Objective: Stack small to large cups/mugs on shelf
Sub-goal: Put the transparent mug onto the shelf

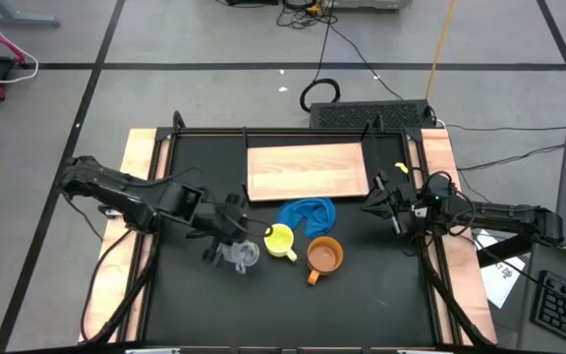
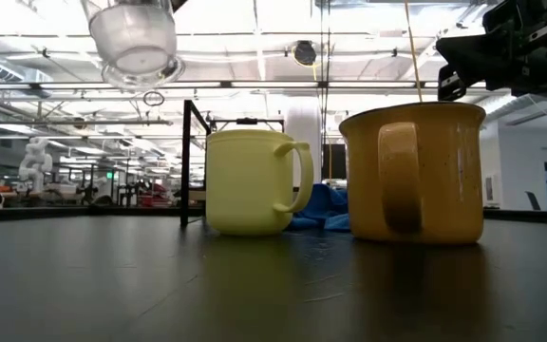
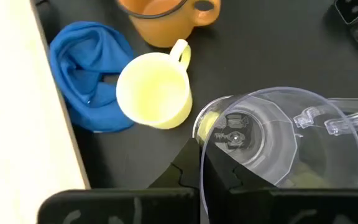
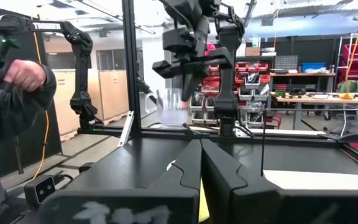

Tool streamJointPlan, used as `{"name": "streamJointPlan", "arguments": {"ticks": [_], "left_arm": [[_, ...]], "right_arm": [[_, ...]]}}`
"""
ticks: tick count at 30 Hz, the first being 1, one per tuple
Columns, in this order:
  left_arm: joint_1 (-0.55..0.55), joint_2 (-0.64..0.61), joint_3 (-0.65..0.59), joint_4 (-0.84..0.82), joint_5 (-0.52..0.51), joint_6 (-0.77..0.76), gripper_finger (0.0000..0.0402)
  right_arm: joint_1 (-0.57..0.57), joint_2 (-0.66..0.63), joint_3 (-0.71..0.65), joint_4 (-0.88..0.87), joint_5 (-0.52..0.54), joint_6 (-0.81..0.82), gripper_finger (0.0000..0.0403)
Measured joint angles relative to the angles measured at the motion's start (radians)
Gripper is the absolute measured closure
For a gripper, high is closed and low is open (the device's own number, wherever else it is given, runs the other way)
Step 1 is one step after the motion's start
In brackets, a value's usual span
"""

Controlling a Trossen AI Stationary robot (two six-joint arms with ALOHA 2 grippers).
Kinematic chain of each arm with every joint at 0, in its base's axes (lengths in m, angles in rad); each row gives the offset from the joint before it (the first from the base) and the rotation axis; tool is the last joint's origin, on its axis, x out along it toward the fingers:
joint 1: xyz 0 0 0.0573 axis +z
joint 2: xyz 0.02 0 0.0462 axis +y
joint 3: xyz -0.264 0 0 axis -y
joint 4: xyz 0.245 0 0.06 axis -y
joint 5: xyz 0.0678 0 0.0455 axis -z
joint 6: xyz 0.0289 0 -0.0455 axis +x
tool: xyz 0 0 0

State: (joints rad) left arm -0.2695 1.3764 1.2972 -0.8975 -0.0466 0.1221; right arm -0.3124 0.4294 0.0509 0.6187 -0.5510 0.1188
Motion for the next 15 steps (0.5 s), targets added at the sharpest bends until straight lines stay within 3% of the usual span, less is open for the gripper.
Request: {"name": "streamJointPlan", "arguments": {"ticks": [8,15], "left_arm": [[0.002,-0.084,0.0,-0.056,-0.104,-0.024,0.0401],[0.002,-0.183,-0.043,0.017,-0.167,-0.039,0.0401]], "right_arm": [[0.0,0.0,0.0,-0.004,0.0,0.0,0.0403],[0.0,0.0,0.0,-0.013,0.0,0.0,0.0403]]}}
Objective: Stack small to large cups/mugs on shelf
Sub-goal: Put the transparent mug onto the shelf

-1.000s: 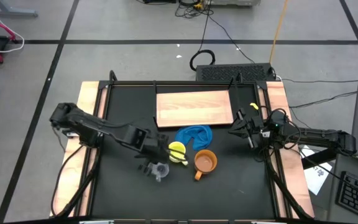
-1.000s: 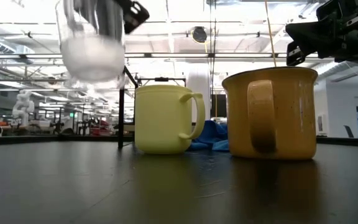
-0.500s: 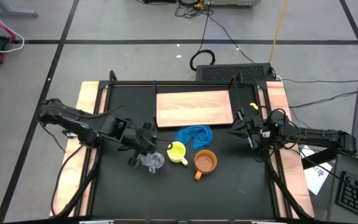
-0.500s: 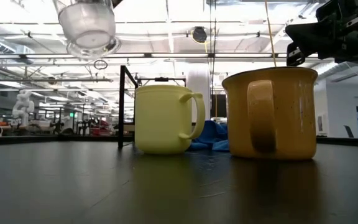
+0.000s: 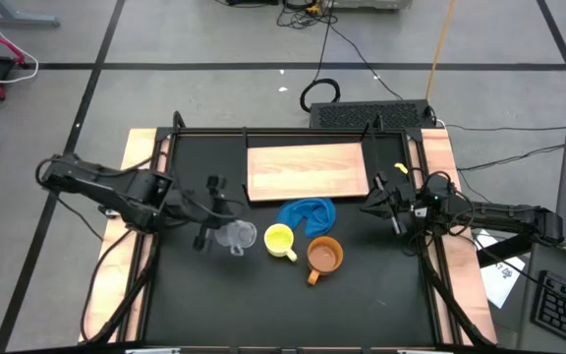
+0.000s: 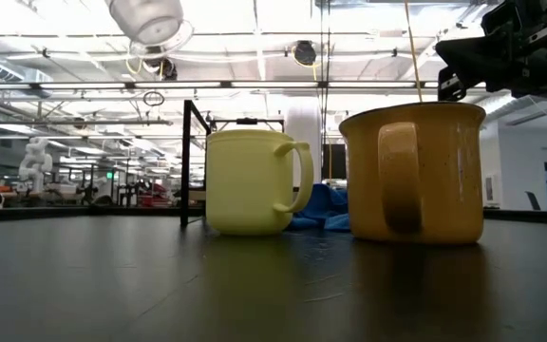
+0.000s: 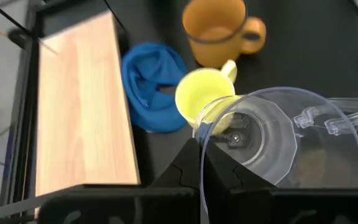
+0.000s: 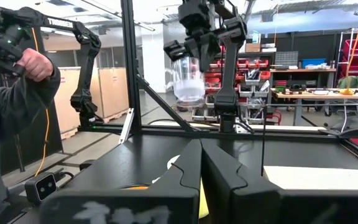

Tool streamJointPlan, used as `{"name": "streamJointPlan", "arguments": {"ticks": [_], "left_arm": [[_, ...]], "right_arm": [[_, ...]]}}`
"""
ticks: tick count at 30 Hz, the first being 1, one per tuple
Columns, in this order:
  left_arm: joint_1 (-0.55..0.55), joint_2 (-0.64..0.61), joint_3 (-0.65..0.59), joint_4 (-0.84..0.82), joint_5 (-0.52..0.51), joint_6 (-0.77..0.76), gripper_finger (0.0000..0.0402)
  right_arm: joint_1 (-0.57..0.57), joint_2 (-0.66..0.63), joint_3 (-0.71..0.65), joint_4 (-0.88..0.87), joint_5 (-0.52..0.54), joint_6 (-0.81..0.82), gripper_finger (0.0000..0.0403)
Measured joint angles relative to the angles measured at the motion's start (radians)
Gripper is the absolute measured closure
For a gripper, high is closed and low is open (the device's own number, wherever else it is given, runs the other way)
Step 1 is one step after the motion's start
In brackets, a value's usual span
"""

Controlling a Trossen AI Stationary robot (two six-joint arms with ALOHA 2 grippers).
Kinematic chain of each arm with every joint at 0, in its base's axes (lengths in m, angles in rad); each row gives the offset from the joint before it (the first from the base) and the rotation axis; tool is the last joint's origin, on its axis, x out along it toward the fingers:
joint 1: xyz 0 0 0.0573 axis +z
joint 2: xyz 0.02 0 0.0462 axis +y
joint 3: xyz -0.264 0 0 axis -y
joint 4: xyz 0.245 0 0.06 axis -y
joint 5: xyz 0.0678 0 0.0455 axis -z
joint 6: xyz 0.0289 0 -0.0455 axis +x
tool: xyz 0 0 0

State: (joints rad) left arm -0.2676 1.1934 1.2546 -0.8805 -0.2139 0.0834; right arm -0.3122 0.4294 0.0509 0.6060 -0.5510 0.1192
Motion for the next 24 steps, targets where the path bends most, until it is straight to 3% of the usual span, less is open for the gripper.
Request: {"name": "streamJointPlan", "arguments": {"ticks": [14,20,24], "left_arm": [[0.044,-0.024,-0.086,0.096,0.001,0.003,0.0401],[0.091,-0.024,-0.086,0.335,-0.072,0.027,0.0401],[0.18,-0.018,-0.086,0.458,-0.077,-0.044,0.0402]], "right_arm": [[0.0,0.0,0.0,-0.005,0.0,-0.007,0.0403],[0.0,0.0,0.0,-0.005,0.0,-0.008,0.0403],[0.0,0.0,0.0,-0.005,0.0,-0.008,0.0403]]}}
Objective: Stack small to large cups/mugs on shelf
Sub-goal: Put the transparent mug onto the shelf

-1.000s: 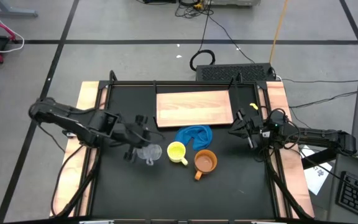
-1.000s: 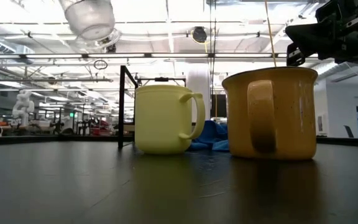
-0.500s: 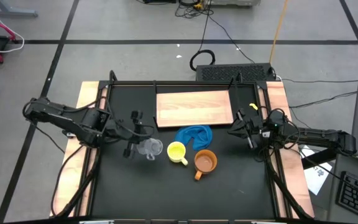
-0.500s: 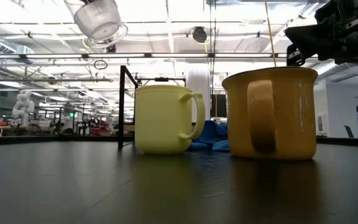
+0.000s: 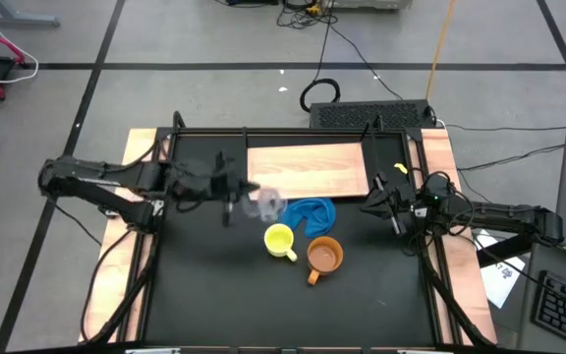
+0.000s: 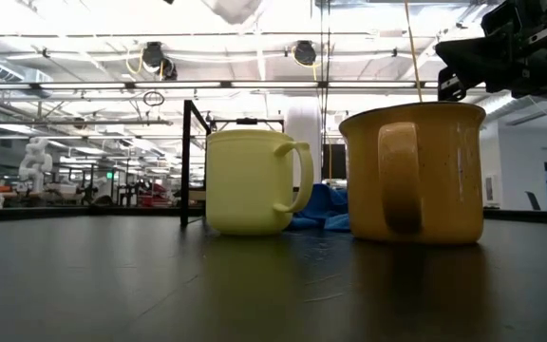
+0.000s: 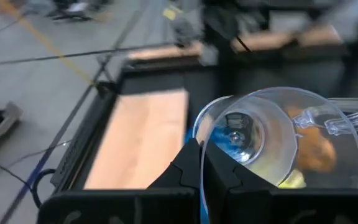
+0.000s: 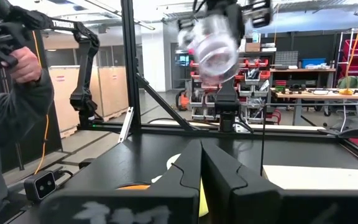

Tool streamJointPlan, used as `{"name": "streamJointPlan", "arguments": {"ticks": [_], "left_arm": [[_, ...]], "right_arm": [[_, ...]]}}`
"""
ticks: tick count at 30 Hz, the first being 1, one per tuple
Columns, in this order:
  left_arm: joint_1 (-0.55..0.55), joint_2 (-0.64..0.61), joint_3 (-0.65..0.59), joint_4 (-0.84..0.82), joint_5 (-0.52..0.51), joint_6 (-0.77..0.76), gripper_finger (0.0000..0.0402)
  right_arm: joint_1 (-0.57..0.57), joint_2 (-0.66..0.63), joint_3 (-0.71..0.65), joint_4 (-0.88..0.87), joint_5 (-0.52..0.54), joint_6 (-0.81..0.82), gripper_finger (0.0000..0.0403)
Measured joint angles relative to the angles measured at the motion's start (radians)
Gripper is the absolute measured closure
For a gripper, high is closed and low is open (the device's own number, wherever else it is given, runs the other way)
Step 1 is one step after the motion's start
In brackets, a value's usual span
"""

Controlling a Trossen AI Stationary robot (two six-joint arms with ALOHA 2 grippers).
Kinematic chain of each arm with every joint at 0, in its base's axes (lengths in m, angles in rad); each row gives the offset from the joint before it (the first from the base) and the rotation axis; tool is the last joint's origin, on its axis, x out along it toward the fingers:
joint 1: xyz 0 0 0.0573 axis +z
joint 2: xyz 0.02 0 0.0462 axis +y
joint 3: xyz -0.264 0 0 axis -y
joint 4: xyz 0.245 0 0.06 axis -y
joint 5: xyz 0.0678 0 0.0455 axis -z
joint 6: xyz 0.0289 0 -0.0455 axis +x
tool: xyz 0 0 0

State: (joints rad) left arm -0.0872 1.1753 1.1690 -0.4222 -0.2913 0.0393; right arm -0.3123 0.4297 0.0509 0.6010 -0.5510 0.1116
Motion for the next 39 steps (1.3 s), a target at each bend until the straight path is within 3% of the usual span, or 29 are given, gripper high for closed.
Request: {"name": "streamJointPlan", "arguments": {"ticks": [5,10,13,22,31,39], "left_arm": [[0.126,0.004,0.016,0.027,0.047,-0.013,0.0402],[0.265,0.052,0.108,-0.031,0.187,-0.017,0.0402],[0.322,0.106,0.199,-0.066,0.265,0.013,0.0402],[0.423,0.347,0.528,-0.394,0.401,0.149,0.0402],[0.472,0.599,0.772,-0.685,0.401,0.247,0.0402],[0.505,0.738,0.835,-0.848,0.383,0.299,0.0402]], "right_arm": [[0.0,0.0,0.0,0.0,0.0,0.0,0.0403],[0.0,0.0,0.0,0.0,0.0,0.0,0.0403],[0.0,0.0,0.0,-0.002,0.0,0.0,0.0403],[0.0,0.0,0.0,-0.008,0.0,0.0,0.0403],[0.0,0.0,0.0,-0.01,0.0,0.0,0.0403],[0.0,0.001,0.0,-0.012,0.0,0.0,0.0403]]}}
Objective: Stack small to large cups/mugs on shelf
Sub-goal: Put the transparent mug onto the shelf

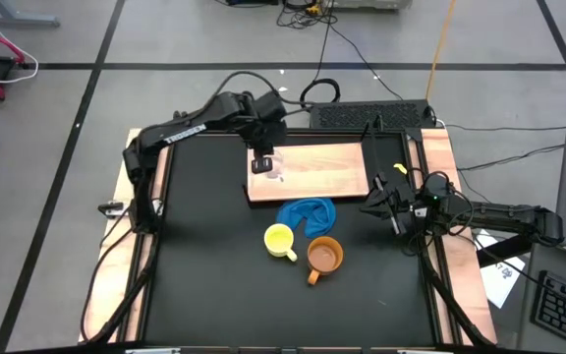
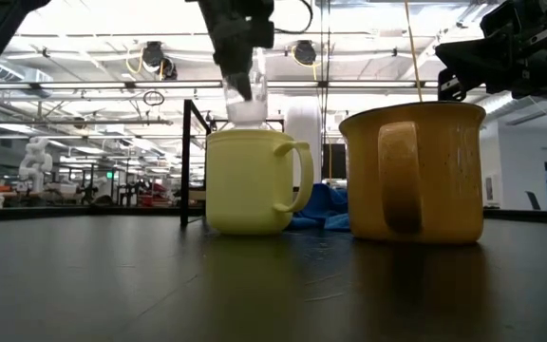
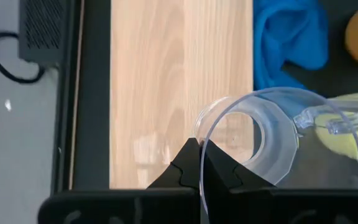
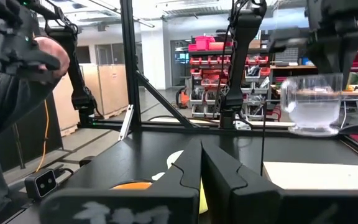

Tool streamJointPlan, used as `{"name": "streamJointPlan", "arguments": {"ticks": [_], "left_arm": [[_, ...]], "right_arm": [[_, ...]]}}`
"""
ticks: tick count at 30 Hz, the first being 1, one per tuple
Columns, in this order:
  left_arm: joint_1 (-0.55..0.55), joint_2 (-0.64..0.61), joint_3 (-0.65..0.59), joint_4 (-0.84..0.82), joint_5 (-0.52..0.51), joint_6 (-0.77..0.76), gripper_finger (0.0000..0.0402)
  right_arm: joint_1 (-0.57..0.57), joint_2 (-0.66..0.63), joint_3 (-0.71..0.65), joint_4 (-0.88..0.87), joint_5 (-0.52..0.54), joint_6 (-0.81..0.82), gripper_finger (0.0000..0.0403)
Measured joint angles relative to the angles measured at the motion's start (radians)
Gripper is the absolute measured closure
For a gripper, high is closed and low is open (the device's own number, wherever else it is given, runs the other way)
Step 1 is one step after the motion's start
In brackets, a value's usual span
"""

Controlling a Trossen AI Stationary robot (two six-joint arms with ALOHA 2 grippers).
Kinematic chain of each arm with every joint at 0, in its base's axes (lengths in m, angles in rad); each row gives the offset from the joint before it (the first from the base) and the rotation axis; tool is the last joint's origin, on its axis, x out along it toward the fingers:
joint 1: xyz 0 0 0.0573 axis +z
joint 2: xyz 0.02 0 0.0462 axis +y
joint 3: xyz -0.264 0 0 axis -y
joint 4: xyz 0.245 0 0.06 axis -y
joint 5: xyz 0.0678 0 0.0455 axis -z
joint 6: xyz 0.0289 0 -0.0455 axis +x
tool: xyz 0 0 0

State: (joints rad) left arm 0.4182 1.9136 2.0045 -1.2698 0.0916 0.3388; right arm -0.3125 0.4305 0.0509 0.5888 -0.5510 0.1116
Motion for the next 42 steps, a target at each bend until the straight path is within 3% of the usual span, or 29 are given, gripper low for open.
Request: {"name": "streamJointPlan", "arguments": {"ticks": [13,19,42], "left_arm": [[0.007,0.047,-0.015,0.064,0.075,0.004,0.0402],[0.009,0.048,-0.021,0.059,0.061,0.0,0.0402],[0.035,0.048,-0.246,0.184,0.038,-0.018,0.0402]], "right_arm": [[0.0,0.0,0.0,-0.007,0.0,0.0,0.0403],[0.0,0.0,0.0,-0.007,0.0,0.0,0.0403],[0.0,0.0,0.0,-0.007,0.0,0.0,0.0403]]}}
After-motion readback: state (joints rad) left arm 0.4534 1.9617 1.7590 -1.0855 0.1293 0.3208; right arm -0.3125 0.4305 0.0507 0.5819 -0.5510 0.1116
